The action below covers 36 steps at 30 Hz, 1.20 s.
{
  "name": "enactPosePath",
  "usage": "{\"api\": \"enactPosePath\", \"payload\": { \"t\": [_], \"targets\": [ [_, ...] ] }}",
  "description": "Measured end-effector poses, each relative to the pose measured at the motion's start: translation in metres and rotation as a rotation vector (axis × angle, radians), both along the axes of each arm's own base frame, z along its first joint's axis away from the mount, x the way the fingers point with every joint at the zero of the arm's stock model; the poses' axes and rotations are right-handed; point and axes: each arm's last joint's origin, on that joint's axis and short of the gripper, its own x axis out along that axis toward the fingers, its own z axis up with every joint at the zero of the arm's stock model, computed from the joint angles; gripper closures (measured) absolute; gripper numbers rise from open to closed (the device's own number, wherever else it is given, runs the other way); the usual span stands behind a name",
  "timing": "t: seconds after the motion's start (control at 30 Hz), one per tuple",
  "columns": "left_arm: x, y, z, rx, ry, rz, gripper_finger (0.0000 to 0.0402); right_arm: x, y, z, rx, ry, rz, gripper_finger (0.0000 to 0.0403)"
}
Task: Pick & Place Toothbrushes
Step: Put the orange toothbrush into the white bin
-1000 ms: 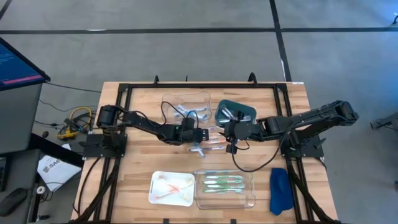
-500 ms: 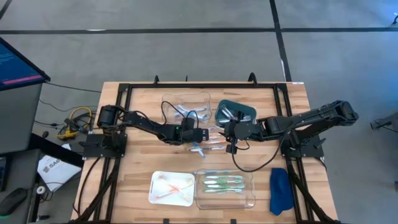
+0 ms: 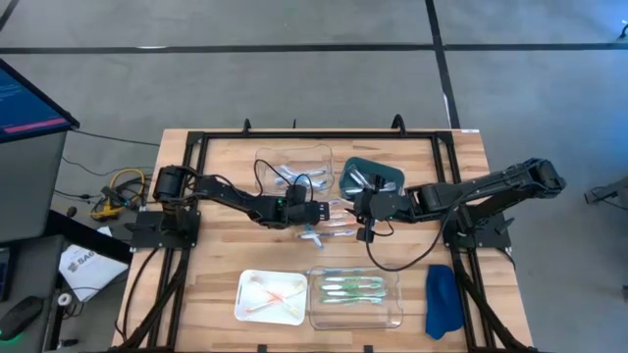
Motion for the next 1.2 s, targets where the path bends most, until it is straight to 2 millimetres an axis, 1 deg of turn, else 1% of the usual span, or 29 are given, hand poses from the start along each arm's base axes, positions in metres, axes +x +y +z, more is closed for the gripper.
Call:
{"api": "enactPosePath", "payload": {
  "t": [0.37,0.67,0.83,1.07,1.2],
  "targets": [
    [0.001,-0.005,-0.006,0.049,0.025,-0.004,0.0289,0.000,0.000,0.000,0.000,0.001,0.000,0.0290],
    [0.001,-0.012,-0.006,0.070,0.034,-0.033,0.0289,0.000,0.000,0.000,0.000,0.001,0.000,0.0290],
    [0.001,-0.012,-0.006,0.066,0.038,-0.042,0.0289,0.000,0.000,0.000,0.000,0.001,0.000,0.0290],
    [0.001,-0.009,-0.015,0.041,0.057,-0.045,0.0289,0.000,0.000,0.000,0.000,0.000,0.000,0.0290],
    [0.002,-0.010,-0.014,0.039,0.050,-0.045,0.0289,0.000,0.000,0.000,0.000,0.001,0.001,0.0290]
  ]
}}
